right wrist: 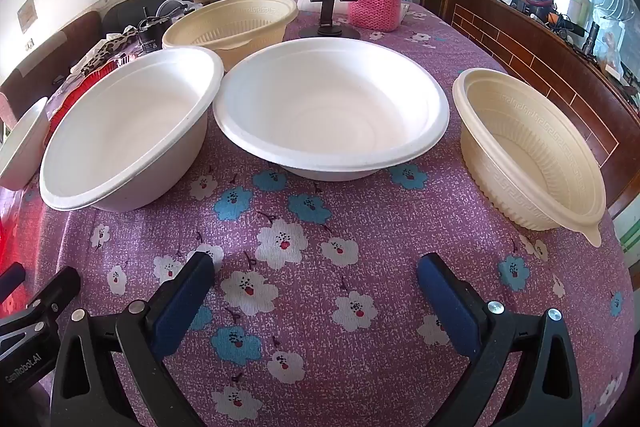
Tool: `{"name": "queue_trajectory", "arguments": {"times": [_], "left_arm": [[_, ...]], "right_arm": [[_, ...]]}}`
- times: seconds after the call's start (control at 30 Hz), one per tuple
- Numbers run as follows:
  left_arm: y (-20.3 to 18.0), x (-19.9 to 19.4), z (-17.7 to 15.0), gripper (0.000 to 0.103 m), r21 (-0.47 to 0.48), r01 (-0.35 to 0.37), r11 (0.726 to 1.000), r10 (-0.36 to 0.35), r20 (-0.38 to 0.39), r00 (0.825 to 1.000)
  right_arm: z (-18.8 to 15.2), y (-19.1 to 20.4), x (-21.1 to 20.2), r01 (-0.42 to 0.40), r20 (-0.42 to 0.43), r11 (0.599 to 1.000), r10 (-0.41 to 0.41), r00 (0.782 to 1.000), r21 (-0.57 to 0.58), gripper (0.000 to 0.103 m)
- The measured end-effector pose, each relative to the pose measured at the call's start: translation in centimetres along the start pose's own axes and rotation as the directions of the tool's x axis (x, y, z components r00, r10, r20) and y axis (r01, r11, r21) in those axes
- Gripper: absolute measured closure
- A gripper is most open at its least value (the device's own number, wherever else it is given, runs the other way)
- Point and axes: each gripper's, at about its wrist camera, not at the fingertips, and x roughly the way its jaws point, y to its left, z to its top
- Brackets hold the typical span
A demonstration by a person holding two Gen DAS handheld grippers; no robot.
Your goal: Organize plates and bowls
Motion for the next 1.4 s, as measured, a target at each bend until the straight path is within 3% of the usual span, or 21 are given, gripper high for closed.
{"name": "queue_trajectory", "arguments": {"times": [1.4], "left_arm": [[0.05, -0.01, 0.12, 0.0, -0.013, -0.007, 1.0, 0.007, -0.012, 1.0]], "right_arm": [[-0.03, 0.03, 0.0, 0.0, 0.003, 1.0, 0.0, 1.0, 0.0, 0.001]]}}
